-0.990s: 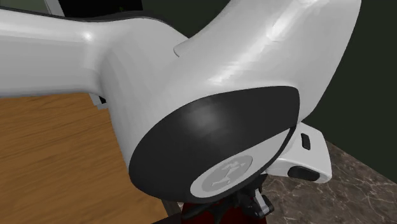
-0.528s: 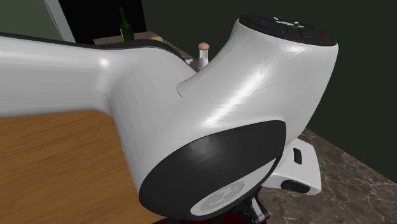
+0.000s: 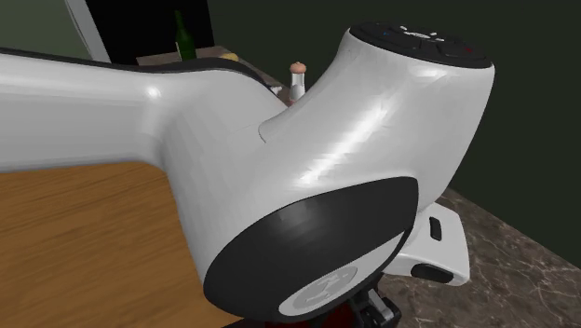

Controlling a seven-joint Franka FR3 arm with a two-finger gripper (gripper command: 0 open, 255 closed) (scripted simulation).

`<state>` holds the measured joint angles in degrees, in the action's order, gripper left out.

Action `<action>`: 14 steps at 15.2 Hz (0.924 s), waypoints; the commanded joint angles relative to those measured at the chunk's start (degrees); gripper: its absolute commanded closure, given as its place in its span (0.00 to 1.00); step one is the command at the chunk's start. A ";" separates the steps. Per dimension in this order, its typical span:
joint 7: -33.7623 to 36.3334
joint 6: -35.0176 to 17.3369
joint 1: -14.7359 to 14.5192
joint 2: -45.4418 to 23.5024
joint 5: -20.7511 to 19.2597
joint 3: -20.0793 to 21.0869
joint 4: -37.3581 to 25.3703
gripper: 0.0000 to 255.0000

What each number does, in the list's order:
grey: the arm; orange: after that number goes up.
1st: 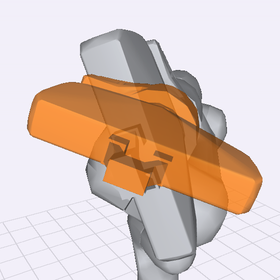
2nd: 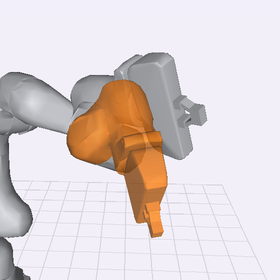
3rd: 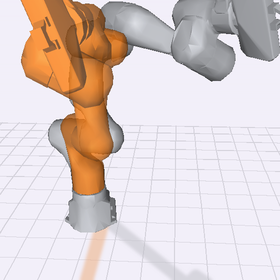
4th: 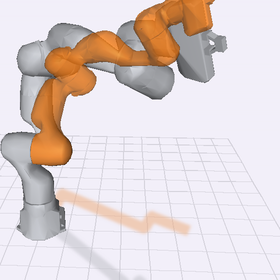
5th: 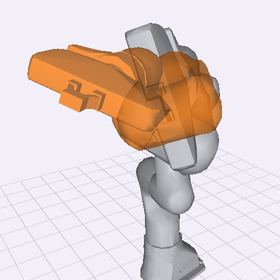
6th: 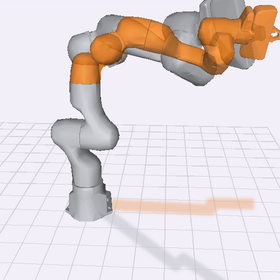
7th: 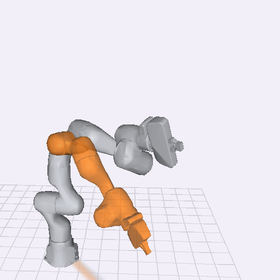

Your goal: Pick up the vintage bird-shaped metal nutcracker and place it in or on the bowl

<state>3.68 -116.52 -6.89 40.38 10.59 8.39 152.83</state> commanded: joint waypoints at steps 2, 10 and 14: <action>0.00 0.00 0.00 0.00 0.00 0.00 0.00 0.00; 0.21 8.03 0.46 1.98 -1.03 -1.08 -6.02 0.00; 0.21 8.03 0.46 1.98 -1.03 -1.08 -6.02 0.00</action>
